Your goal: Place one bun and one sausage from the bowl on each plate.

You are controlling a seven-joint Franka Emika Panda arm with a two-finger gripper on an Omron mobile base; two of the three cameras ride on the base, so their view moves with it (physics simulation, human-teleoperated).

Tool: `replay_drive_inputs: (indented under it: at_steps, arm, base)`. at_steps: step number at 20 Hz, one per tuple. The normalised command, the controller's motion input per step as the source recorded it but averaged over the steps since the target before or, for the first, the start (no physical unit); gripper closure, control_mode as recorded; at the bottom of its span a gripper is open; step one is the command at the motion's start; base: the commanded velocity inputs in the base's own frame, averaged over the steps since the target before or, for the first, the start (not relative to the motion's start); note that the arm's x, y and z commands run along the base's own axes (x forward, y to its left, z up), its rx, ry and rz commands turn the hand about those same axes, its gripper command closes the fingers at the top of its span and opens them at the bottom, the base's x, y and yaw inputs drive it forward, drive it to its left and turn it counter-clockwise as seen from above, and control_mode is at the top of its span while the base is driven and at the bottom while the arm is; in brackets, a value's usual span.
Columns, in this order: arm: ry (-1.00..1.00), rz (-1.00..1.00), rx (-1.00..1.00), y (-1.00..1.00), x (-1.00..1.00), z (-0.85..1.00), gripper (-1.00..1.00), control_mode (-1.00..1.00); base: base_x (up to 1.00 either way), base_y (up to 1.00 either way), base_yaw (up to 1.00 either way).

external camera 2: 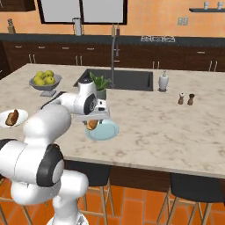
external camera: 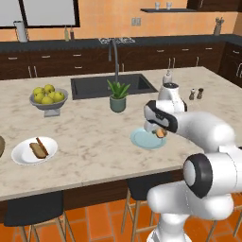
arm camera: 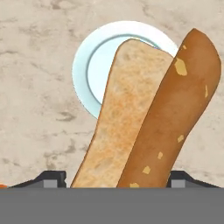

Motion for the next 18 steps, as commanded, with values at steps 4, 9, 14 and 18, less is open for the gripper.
replay_drive_inputs:
  at_steps: [4,9,14,18]
  arm:
    - [0.10,0.02,-0.03,0.02,0.89,-0.68,1.00,-1.00]
    - [0.00,0.01,0.01,-0.23,0.48,-0.38,1.00,-1.00]
    - [0.00,0.00,0.01,-0.10,0.22,-0.45,1.00,-1.00]
    - [0.00,0.02,0.03,-0.14,0.15,-0.40,1.00,-1.00]
  base:
    - [0.00,0.00,0.00]
    - [0.00,0.00,0.00]
    - [0.00,0.00,0.00]
    - [0.00,0.00,0.00]
